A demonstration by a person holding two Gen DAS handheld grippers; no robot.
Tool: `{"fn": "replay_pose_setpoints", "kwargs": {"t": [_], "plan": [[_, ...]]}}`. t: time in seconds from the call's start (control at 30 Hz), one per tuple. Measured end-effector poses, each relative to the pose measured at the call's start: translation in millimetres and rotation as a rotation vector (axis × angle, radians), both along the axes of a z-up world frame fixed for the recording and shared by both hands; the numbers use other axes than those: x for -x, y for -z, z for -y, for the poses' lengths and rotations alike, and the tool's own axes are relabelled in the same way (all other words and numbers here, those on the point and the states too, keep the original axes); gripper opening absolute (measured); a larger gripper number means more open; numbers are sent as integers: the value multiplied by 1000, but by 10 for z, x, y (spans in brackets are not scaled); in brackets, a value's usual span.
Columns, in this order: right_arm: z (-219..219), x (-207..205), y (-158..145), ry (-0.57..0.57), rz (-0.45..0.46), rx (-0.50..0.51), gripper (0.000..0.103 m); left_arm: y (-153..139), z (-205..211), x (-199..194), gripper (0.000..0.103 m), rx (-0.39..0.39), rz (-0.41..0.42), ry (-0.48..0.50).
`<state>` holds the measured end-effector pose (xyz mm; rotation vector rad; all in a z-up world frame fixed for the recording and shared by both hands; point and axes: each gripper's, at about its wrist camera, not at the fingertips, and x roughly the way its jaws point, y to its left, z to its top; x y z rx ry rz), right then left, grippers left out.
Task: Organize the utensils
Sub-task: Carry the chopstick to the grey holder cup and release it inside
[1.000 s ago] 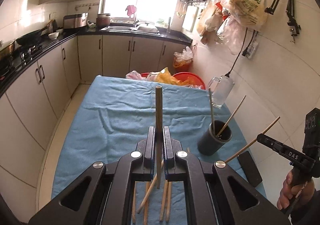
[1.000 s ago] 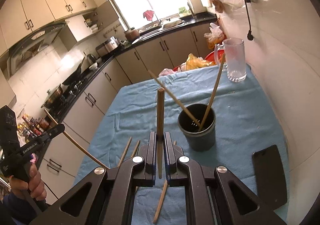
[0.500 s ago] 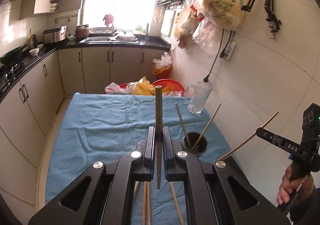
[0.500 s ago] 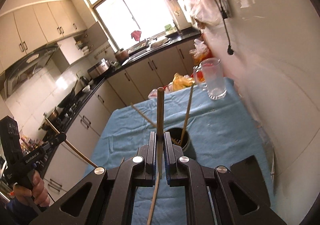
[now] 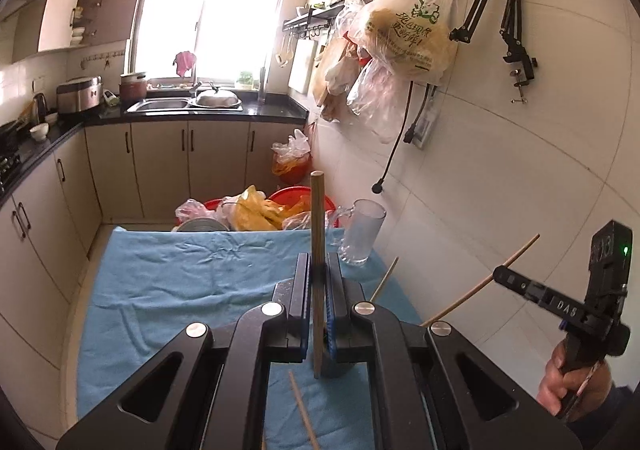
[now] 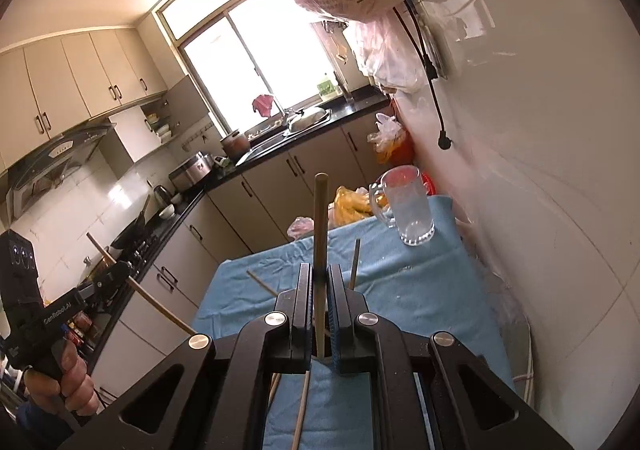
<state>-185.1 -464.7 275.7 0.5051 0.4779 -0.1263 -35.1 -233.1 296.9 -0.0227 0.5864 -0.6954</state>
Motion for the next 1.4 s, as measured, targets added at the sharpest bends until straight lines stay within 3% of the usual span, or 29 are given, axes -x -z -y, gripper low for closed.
{"fn": "replay_pose_setpoints", "kwargs": {"t": [0.33, 0.7, 1.1, 1.4], "plan": [[123, -250, 89, 2, -17, -3, 7, 85, 387, -222, 6, 14, -34, -3], [157, -632, 449, -27, -118, 11, 7, 567, 744, -419, 6, -48, -94, -18], [162, -929, 849, -78, -226, -25, 7, 987, 808, -596, 6, -111, -164, -46], [178, -1071, 954, -80, -256, -46, 9, 1023, 783, -679, 7, -109, -175, -49]]}}
